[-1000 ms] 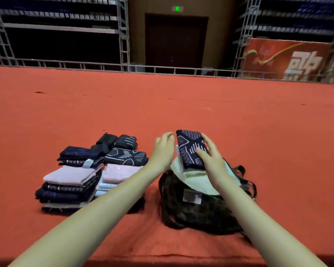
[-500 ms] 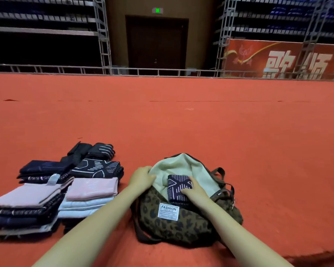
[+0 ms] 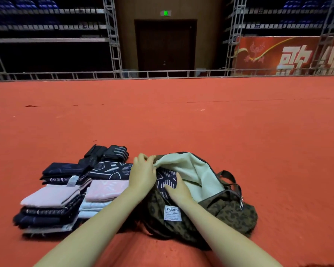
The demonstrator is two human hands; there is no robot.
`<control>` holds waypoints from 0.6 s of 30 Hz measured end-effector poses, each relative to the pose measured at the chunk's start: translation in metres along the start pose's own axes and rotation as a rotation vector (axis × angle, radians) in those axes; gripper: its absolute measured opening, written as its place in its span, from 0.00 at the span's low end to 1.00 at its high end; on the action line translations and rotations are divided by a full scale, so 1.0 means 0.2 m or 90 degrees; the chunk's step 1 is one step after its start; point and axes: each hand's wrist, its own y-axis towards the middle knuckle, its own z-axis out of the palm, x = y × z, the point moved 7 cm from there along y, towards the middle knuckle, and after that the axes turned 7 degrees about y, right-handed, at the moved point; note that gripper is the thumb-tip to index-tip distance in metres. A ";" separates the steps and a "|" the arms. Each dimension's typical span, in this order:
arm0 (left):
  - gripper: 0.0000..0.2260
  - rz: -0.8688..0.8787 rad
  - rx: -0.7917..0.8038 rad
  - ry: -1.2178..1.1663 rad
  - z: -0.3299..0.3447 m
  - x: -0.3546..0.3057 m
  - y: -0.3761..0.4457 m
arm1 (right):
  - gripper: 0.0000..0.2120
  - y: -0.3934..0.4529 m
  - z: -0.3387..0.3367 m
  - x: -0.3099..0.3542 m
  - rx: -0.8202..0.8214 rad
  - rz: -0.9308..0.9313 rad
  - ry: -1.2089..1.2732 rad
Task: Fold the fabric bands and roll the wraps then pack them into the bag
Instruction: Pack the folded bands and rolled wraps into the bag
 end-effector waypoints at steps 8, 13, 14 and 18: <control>0.19 0.246 0.235 0.028 0.25 -0.29 -0.15 | 0.24 -0.18 -0.40 0.00 0.090 -0.221 -0.477; 0.20 0.290 0.316 0.144 0.38 -0.25 -0.22 | 0.40 -0.22 -0.70 -0.13 0.037 -0.180 -0.558; 0.20 0.292 0.301 0.120 0.37 -0.25 -0.22 | 0.41 -0.23 -0.74 -0.14 0.023 -0.180 -0.551; 0.18 0.265 0.250 -0.045 0.25 -0.23 -0.22 | 0.28 -0.31 -0.73 -0.07 0.037 -0.214 -0.477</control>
